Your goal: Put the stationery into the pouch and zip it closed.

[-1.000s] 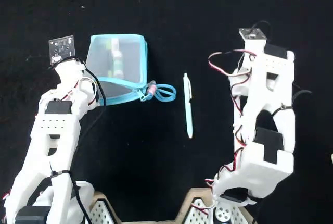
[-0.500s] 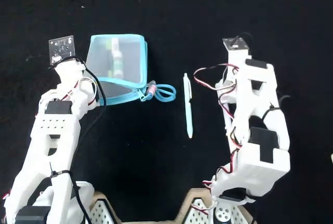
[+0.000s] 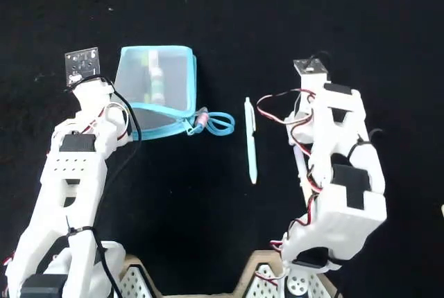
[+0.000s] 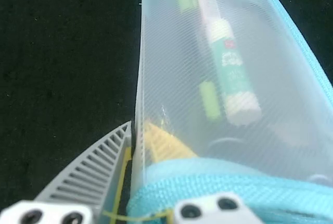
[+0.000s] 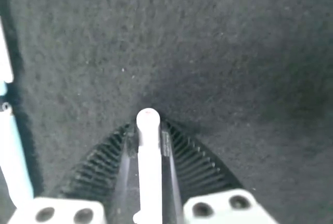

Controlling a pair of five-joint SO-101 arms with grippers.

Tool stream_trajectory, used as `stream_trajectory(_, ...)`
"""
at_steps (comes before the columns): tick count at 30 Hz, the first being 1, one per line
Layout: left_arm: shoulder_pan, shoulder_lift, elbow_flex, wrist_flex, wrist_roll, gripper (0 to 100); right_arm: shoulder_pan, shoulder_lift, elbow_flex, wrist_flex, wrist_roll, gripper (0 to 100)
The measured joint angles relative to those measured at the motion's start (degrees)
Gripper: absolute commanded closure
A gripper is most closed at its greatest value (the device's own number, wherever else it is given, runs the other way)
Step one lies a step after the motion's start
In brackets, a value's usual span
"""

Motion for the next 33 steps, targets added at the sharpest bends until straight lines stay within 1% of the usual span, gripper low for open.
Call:
stream_trajectory(3, -1.8, 0.0, -0.4, 0.4, -0.4, 97, 0.0, 2.5, -2.5, 0.6, 0.1, 98.3)
stream_trajectory(6, -1.9, 0.0, -1.3, 1.3, 0.0, 97, 0.0, 5.2, -6.5, 3.3, 0.2, 98.3)
stream_trajectory(11, -1.3, 0.0, -1.3, 1.4, 0.0, 97, -0.7, 8.2, -10.4, 4.7, 0.2, 98.2)
stream_trajectory(18, -1.3, 0.0, -1.3, 1.4, 0.0, 97, -1.0, 10.5, -19.5, 15.8, -2.1, 98.2)
stream_trajectory(20, -1.3, 0.0, -1.3, 1.4, 0.0, 97, -1.4, 10.5, -21.6, 17.9, -2.1, 94.6)
stream_trajectory(23, -1.3, 0.0, -1.3, 1.4, 0.0, 97, -1.8, 10.5, -22.9, 18.5, -2.1, 82.3)
stream_trajectory(25, -1.3, 0.0, -1.3, 1.4, 0.0, 97, -2.2, 10.5, -23.0, 19.0, -2.1, 75.9)
stream_trajectory(33, -1.3, 0.0, -1.3, 1.4, 0.0, 97, -3.0, 10.5, -24.4, 19.0, -2.3, 74.8)
